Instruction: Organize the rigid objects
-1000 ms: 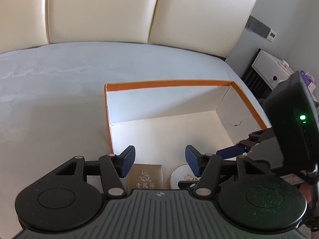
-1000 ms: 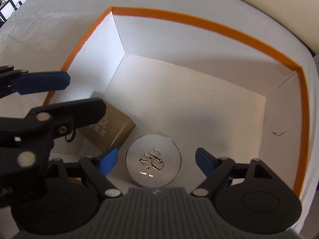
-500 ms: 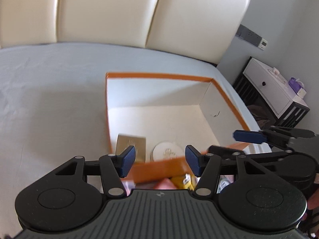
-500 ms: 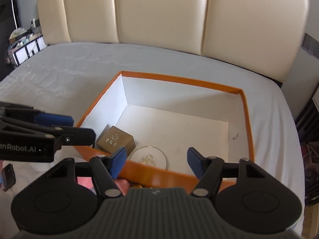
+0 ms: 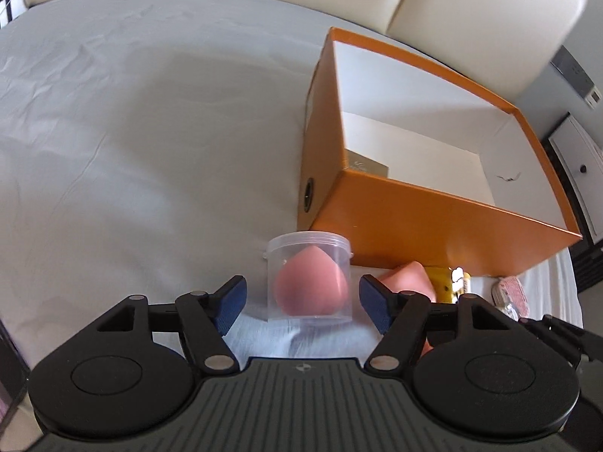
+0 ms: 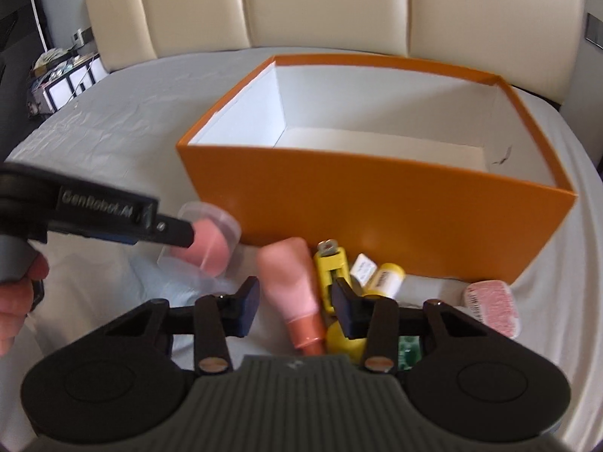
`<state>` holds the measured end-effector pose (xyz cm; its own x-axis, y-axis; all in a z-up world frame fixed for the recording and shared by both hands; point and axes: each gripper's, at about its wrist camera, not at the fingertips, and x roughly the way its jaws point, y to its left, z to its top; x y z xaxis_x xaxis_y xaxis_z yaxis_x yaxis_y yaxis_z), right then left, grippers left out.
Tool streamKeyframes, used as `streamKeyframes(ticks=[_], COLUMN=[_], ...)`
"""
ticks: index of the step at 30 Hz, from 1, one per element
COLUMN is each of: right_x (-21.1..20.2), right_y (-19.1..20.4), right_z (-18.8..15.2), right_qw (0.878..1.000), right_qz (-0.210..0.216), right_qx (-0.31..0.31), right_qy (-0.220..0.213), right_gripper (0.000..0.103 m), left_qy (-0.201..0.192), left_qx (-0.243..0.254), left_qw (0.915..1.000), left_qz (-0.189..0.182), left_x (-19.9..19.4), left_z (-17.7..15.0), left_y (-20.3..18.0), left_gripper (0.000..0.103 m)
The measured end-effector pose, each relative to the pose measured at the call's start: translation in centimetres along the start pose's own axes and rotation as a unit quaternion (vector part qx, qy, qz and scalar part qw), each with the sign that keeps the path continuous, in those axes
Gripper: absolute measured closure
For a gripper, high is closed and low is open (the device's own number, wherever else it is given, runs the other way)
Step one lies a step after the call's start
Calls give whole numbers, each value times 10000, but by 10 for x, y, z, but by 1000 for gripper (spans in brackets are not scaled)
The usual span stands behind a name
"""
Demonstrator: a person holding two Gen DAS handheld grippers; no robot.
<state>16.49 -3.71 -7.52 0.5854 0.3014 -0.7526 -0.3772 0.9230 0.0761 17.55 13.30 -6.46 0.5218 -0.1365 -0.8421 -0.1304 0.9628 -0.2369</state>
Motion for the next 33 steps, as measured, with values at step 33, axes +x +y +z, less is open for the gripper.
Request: streamKeyframes(ticks=[33], right_x=[59], right_y=[21], right_z=[10], right_qw=[9968], right_qz=[-346], right_qx=[-698], right_qy=[191], right_gripper=[55], left_qy=[343], left_qx=[-33], left_qw=[9991], left_qz=[-254], left_x=[29], left_z=[-5], left_y=[8], left_gripper=[34])
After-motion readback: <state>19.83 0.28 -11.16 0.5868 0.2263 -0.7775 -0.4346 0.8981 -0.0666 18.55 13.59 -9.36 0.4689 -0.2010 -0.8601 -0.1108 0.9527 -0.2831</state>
